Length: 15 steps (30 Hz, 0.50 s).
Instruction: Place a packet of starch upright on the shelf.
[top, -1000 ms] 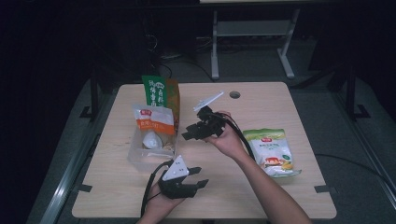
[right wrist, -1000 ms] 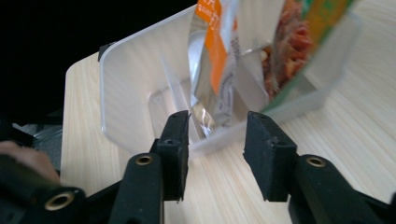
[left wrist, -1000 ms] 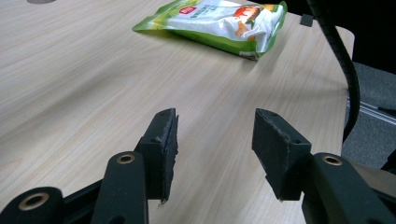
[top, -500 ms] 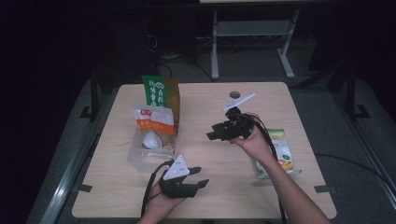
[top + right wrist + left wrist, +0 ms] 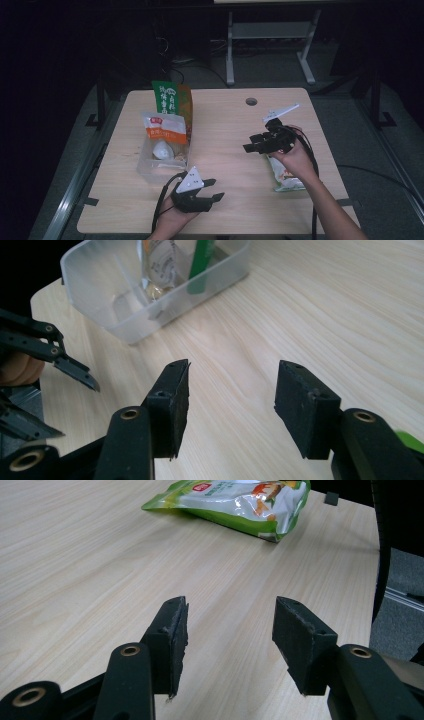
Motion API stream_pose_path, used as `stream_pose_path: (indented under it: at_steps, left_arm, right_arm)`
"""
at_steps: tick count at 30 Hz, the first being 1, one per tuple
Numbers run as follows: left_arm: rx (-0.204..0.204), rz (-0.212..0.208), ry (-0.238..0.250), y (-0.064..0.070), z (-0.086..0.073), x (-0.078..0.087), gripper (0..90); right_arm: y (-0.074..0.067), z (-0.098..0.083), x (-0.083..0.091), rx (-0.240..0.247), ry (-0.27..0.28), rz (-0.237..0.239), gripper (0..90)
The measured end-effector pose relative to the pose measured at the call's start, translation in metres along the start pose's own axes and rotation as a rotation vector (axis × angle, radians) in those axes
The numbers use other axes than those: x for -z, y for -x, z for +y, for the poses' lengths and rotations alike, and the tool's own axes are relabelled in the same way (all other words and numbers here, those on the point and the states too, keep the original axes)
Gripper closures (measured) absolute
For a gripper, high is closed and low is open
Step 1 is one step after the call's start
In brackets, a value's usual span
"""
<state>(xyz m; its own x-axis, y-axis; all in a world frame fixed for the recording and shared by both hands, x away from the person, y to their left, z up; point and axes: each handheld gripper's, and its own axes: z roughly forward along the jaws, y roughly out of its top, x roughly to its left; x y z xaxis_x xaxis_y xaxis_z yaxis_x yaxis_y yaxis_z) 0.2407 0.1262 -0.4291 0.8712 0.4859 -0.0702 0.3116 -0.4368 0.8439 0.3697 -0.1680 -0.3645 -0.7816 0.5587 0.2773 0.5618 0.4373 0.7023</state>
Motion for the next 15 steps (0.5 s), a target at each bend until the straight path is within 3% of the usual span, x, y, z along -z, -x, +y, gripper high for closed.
stream_pose_path:
  at_steps: [15]
  left_arm:
    - [0.006,0.0,0.0,0.002,0.0,-0.003,46.4]
  right_arm:
    - [0.029,-0.044,0.034,-0.1,-0.024,-0.096,44.4]
